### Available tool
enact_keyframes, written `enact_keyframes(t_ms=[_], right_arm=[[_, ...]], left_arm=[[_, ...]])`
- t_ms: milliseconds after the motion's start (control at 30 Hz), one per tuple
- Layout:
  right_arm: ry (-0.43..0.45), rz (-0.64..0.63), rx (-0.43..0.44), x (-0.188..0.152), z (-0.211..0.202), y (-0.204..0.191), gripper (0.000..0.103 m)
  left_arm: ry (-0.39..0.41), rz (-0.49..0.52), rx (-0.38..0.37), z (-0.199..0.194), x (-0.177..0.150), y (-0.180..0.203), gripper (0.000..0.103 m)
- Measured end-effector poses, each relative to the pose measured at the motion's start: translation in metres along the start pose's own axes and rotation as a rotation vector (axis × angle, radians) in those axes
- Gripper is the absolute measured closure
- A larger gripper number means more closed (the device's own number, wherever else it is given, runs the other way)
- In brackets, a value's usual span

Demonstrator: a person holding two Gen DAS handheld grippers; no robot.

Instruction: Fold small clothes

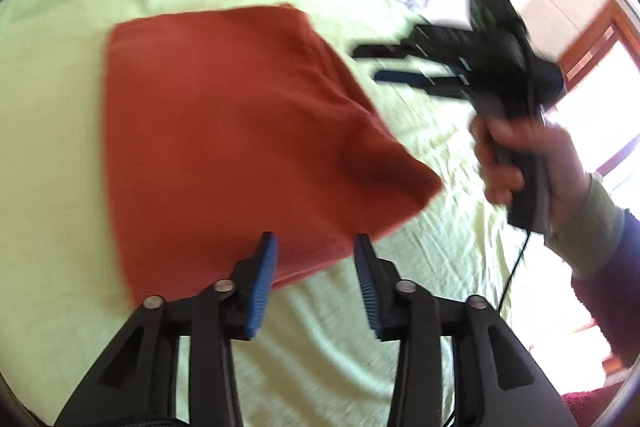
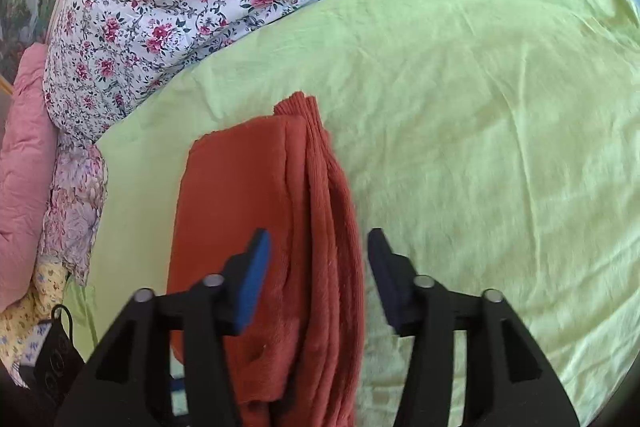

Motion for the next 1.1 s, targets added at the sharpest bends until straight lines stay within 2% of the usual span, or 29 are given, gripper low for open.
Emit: enact_keyframes(t_ms=[67, 167, 200, 267, 400, 533, 667, 833, 867, 900, 933, 1000, 1033, 1100], right_arm=[[-0.007, -0.001, 0.013, -0.006, 0.000, -0.003, 0.047], [-0.037, 0.000, 0.018, -0.018, 0.008, -0.007, 0.037], [-0.050, 0.006, 0.023, -0.021, 0.012, -0.008, 0.036], [-0.071, 0.019, 0.035, -0.026, 0.018, -0.008, 0.035], [-0.085, 0.011, 0.047, -0.027, 0.024, -0.010, 0.035], [-0.106, 0.003, 0.057, -0.027, 0.029, -0.010, 0.035], [-0.136, 0.006, 0.076, -0.028, 0.039, -0.010, 0.035], [-0.145, 0.002, 0.096, -0.028, 0.052, -0.012, 0.035], [-0.148, 0.005, 0.107, -0.029, 0.054, -0.013, 0.035], [-0.152, 0.011, 0.113, -0.029, 0.057, -0.013, 0.037], [-0.153, 0.019, 0.109, -0.030, 0.059, -0.011, 0.049], [-0.161, 0.031, 0.119, -0.030, 0.060, -0.011, 0.068], [-0.164, 0.044, 0.142, -0.030, 0.058, -0.013, 0.072], [-0.148, 0.035, 0.139, -0.030, 0.052, -0.019, 0.075]], left_arm=[[0.022, -0.037, 0.016, -0.013, 0.002, -0.012, 0.053], [0.061, -0.124, 0.059, -0.029, 0.014, -0.049, 0.047], [0.065, -0.145, 0.060, -0.030, 0.012, -0.049, 0.046], [0.075, -0.232, 0.046, -0.034, 0.019, -0.074, 0.043], [0.098, -0.320, 0.035, -0.036, 0.018, -0.094, 0.043], [0.091, -0.360, 0.015, -0.033, 0.013, -0.096, 0.041], [0.051, -0.373, 0.035, -0.011, 0.018, -0.105, 0.037], [0.018, -0.412, -0.006, 0.017, 0.024, -0.116, 0.037], [0.014, -0.414, -0.016, 0.022, 0.026, -0.116, 0.038], [0.019, -0.410, -0.018, 0.025, 0.028, -0.115, 0.047], [0.022, -0.400, -0.016, 0.027, 0.030, -0.115, 0.053], [0.027, -0.370, -0.003, 0.026, 0.031, -0.111, 0.071], [0.037, -0.349, -0.004, 0.022, 0.031, -0.108, 0.076], [0.053, -0.327, -0.012, 0.013, 0.032, -0.101, 0.080]])
Point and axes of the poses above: each gripper's, at about its wrist camera, not at the fingertips, and z roughly the way its jaws point, y to its right, x to its top, the point moved 9 cm from there along z, roughly the way its jaws point, and after that the axes turned 11 degrees about -x, right-handed, at the moved point
